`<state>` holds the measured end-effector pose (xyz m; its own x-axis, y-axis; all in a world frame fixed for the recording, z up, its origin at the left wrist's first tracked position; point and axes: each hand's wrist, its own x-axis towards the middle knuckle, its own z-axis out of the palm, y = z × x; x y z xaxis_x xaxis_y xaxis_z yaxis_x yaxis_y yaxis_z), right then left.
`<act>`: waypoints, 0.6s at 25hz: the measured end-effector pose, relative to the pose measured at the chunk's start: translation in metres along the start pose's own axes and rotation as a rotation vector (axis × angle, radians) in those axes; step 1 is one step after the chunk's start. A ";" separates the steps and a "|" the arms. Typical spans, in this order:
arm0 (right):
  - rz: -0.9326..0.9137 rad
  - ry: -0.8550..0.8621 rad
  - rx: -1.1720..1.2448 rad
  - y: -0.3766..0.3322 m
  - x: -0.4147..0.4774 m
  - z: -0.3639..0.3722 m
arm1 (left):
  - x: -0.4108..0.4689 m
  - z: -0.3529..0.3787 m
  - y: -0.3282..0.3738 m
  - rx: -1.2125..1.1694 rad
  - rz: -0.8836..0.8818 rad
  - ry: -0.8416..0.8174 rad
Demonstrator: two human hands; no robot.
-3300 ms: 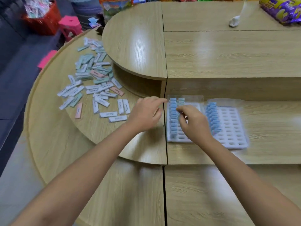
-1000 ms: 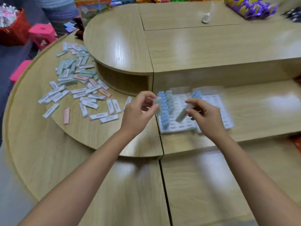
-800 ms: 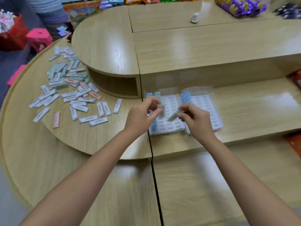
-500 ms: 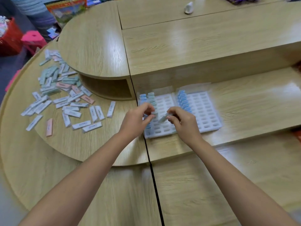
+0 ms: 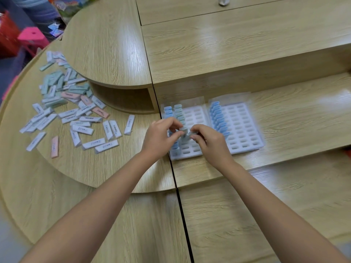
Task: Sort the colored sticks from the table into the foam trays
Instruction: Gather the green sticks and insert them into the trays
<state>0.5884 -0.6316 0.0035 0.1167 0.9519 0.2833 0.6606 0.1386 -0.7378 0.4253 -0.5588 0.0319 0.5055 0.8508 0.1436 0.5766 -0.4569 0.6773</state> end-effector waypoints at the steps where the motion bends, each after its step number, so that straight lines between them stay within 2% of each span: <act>1: -0.003 -0.007 -0.004 0.000 0.000 0.001 | -0.001 0.001 -0.001 -0.011 -0.012 0.005; 10: -0.070 -0.028 -0.001 0.001 0.002 -0.005 | -0.004 0.001 -0.006 0.016 0.011 -0.010; 15: -0.143 -0.030 -0.015 0.003 0.006 -0.006 | -0.001 0.000 0.000 0.125 0.069 -0.046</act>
<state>0.5951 -0.6267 0.0070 -0.0013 0.9307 0.3658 0.6799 0.2691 -0.6822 0.4247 -0.5595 0.0314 0.5738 0.8048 0.1518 0.6133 -0.5451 0.5716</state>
